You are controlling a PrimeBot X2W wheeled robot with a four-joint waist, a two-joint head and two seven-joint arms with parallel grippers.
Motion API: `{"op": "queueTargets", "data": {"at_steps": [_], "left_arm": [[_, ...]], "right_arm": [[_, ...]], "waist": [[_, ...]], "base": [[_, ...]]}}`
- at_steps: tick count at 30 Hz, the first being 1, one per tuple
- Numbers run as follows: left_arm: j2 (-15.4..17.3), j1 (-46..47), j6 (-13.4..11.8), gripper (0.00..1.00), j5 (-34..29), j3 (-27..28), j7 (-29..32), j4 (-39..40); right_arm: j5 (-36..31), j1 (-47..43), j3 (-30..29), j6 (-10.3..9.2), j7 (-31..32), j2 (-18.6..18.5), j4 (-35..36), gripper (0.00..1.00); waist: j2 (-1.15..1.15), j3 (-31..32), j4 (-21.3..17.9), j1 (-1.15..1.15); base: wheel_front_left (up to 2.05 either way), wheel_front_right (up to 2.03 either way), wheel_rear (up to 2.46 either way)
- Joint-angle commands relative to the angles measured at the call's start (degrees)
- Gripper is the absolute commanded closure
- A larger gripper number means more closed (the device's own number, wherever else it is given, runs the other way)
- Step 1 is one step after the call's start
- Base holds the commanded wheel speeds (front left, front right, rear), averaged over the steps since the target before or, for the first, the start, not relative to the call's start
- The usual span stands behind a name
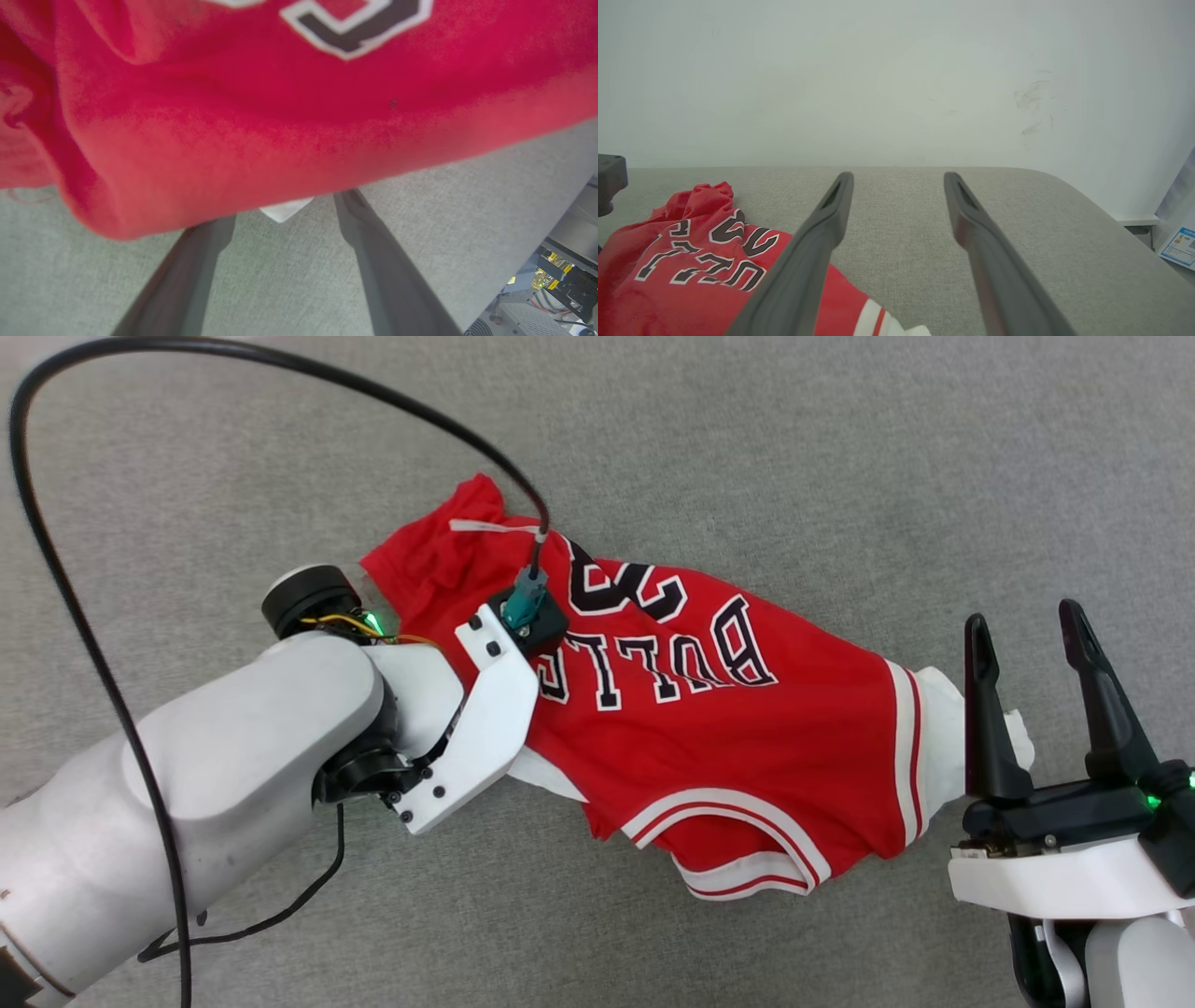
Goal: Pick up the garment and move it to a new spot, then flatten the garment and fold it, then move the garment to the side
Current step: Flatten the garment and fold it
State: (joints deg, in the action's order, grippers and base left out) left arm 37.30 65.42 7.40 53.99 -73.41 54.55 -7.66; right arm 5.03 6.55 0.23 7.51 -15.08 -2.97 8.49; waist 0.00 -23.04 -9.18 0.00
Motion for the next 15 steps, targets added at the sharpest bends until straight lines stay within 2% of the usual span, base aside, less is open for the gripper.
{"op": "queueTargets", "data": {"at_steps": [1, 5, 6, 7, 8, 12, 15], "left_arm": [[0.2, -1.4, 0.0, 0.0, -0.9, -0.1, 0.8, -0.5], [0.8, -3.4, -0.1, 0.0, -2.6, -0.4, 2.9, -0.5], [1.0, -4.2, -0.1, 0.03, -3.0, -0.6, 4.1, 0.0], [1.2, -4.7, -0.1, 0.78, -3.4, -0.9, 4.9, 0.4], [1.6, -5.1, -0.1, 1.0, -3.6, -0.9, 5.2, 0.7], [1.6, -4.3, -0.1, 1.0, -2.8, -0.8, 2.1, 1.4], [1.3, -2.2, -0.1, 1.0, -1.5, -0.2, -2.7, 2.0]], "right_arm": [[0.4, 0.7, 0.0, -0.04, -0.1, 0.2, 0.2, 0.0], [0.7, 1.2, 0.1, -0.04, -0.1, 0.2, 0.2, 0.0], [0.7, 1.2, 0.1, -0.04, -0.1, 0.2, 0.2, 0.0], [0.8, 1.3, 0.1, -0.04, -0.1, 0.2, 0.2, 0.0], [0.8, 1.3, 0.0, -0.04, -0.1, 0.2, 0.2, 0.0], [0.6, 1.4, -0.5, -0.04, -0.1, 0.2, -0.2, 0.0], [0.3, 0.8, -1.0, -0.04, -0.1, 0.2, -0.4, 0.0]], "waist": [[0.0, -1.2, -0.8, 0.0], [0.0, -2.0, -1.2, 0.0], [0.0, -2.2, -1.3, 0.0], [0.0, -2.3, -1.3, 0.0], [0.0, -2.4, -1.3, 0.0], [0.0, -1.6, -0.3, 0.0], [0.0, 0.1, 1.0, 0.0]], "base": [[0.0, 0.0, 0.0], [0.0, 0.0, 0.0], [0.0, 0.0, 0.0], [0.0, 0.0, 0.0], [0.0, 0.0, 0.0], [0.0, 0.0, 0.0], [0.0, 0.0, 0.0]]}}
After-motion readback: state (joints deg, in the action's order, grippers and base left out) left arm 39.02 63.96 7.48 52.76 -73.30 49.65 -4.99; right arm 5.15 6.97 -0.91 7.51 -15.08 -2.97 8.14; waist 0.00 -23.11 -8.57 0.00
